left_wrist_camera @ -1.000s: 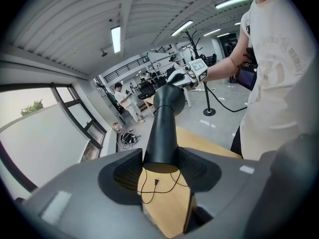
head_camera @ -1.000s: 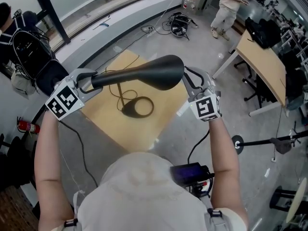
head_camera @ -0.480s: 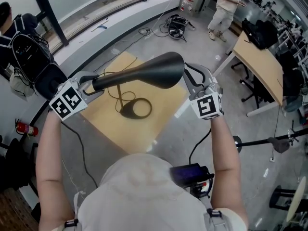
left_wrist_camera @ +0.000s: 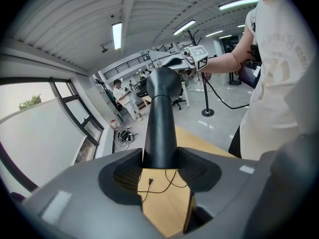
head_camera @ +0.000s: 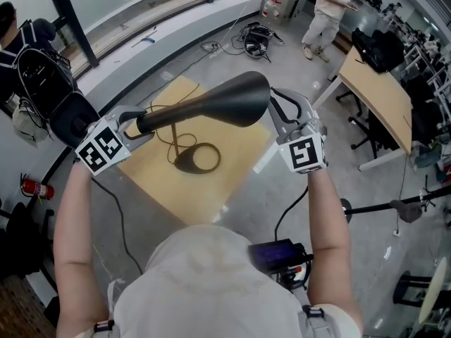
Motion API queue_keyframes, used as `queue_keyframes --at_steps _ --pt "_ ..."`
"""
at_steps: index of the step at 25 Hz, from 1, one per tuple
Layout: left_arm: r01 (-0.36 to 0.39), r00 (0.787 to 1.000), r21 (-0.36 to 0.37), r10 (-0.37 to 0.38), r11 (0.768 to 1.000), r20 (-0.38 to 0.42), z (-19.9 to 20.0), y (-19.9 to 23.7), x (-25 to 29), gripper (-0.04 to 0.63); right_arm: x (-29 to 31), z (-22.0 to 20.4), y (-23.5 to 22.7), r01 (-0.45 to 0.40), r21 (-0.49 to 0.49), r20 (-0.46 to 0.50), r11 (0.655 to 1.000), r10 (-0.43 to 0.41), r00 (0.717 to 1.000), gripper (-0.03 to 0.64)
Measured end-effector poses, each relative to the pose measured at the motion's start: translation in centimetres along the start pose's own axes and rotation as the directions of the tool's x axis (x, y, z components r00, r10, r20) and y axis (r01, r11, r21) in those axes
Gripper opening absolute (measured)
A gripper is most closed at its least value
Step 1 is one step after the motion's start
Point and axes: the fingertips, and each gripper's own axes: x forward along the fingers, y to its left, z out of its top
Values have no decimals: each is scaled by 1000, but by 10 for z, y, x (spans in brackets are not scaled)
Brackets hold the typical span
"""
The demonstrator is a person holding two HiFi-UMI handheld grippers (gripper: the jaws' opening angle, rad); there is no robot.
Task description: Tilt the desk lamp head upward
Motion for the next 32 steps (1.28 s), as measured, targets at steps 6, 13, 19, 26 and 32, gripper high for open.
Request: queue_keyframes --at_steps 6,13,19,26,32 --pt "-3 1000 -5 3 1000 -5 -1 -2 2 222 -1 4 -1 -4 -20 2 1000 4 1000 64" --pt "-2 1000 -16 2 1000 -23 -4 -4 8 222 0 19 -8 -4 -66 22 998 6 1000 63" --pt "-7 1000 -30 6 1000 -18 -6 -8 12 222 -2 31 -12 -8 -88 39 996 12 999 63" --pt "-10 1000 -41 10 999 -9 -4 -8 12 222 -2 38 -16 -2 -125 37 992 7 999 63" --pt "-8 1000 -54 7 998 -13 -6 -9 18 222 0 47 -19 -1 -154 53 988 9 999 61"
